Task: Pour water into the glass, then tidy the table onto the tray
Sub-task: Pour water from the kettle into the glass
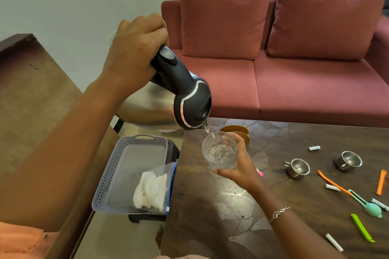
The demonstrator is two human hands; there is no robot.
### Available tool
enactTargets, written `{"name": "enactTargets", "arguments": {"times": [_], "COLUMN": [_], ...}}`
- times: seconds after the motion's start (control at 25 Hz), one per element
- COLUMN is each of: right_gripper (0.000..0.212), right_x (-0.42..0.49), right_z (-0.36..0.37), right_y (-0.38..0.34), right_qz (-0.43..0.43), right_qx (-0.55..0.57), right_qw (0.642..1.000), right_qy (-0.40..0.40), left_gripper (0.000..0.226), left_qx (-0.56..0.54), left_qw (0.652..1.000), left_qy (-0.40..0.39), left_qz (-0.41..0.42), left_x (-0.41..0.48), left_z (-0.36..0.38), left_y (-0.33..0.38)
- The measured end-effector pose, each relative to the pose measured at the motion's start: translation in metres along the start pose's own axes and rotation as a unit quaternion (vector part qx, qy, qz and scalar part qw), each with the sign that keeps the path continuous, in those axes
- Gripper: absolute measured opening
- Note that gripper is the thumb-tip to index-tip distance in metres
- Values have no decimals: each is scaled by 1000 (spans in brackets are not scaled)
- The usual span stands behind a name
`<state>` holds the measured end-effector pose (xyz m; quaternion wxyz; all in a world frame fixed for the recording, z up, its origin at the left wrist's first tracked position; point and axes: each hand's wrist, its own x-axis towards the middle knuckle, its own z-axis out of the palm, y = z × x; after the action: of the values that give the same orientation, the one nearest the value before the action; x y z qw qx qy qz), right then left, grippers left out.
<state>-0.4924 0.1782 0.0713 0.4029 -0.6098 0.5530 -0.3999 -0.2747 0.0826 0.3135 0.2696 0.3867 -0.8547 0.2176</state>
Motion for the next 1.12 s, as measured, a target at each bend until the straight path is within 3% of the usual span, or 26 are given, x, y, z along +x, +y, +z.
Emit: {"name": "enactTargets", "arguments": {"times": [1.12], "right_gripper": [95], "right_x": [-1], "right_z": [2], "right_y": [1], "right_qz": [-15], "right_qx": [3], "right_qw": [1000], "right_qy": [-3], "left_gripper": [15], "left_qx": [39], "left_qw": [998], "left_qy": [-26], "left_qz": [47], "left_x": [1], "left_z": [1], "left_y": [4]}}
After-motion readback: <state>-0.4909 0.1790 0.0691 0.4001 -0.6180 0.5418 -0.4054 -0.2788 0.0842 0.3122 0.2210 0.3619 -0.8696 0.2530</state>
